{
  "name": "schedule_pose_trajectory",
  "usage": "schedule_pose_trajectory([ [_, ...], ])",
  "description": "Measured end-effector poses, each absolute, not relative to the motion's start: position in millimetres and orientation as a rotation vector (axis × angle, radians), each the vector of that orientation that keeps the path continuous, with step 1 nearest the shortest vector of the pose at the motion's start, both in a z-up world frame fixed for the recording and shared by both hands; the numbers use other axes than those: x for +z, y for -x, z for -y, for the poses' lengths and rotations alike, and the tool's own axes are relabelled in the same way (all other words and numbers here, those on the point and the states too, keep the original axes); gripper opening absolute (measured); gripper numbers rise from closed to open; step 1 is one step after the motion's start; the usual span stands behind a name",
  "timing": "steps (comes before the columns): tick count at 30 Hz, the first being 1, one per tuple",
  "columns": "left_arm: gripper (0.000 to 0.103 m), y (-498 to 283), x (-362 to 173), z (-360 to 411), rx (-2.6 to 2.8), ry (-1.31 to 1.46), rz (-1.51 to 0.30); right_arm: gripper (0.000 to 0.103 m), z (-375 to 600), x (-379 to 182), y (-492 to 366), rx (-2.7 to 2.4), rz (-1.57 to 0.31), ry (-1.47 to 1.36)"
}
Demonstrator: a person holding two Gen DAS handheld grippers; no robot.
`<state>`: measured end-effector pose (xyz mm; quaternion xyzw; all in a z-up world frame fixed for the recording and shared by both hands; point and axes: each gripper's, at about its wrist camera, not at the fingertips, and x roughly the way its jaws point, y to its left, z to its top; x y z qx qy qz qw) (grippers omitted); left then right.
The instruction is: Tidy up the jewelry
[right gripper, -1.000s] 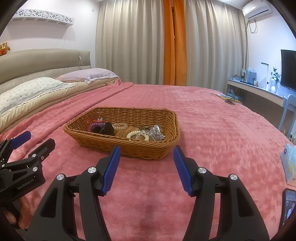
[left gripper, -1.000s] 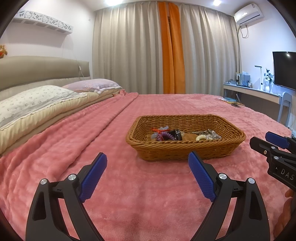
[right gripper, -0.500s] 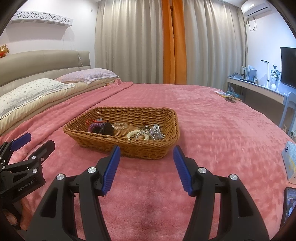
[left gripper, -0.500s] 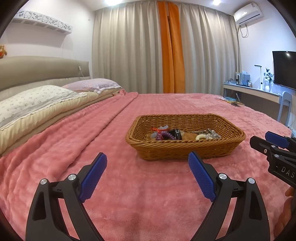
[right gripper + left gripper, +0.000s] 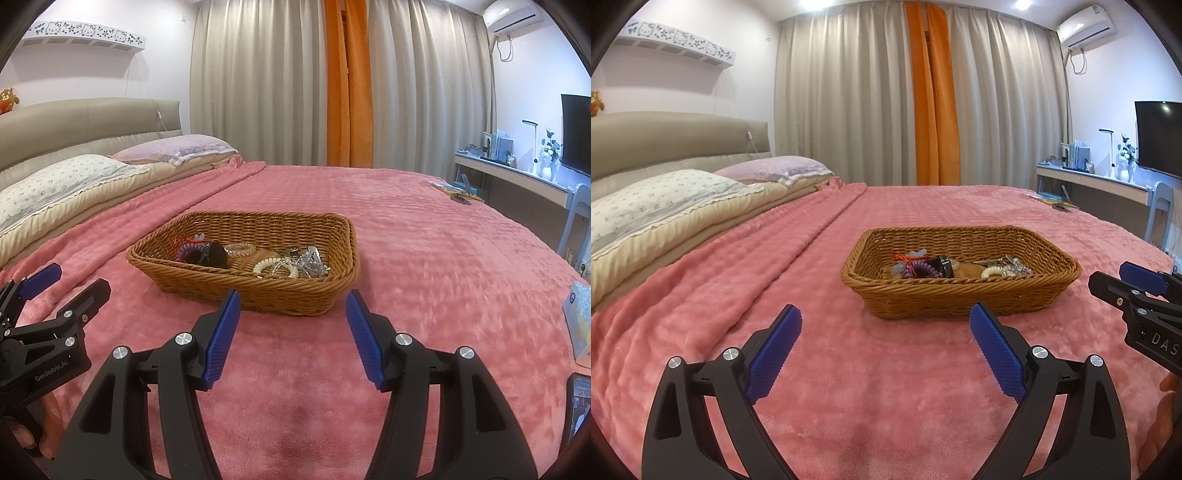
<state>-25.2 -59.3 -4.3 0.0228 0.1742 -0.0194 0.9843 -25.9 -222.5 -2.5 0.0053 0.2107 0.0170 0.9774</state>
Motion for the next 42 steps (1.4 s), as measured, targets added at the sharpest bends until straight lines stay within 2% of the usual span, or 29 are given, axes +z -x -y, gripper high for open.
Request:
schedule_pose_trajectory([
  [42, 0.091, 22.3, -9.4, 57.1, -0.050, -0.040, -0.370, 0.056, 221.8, -2.4, 25.7, 0.035, -0.428, -0.015],
])
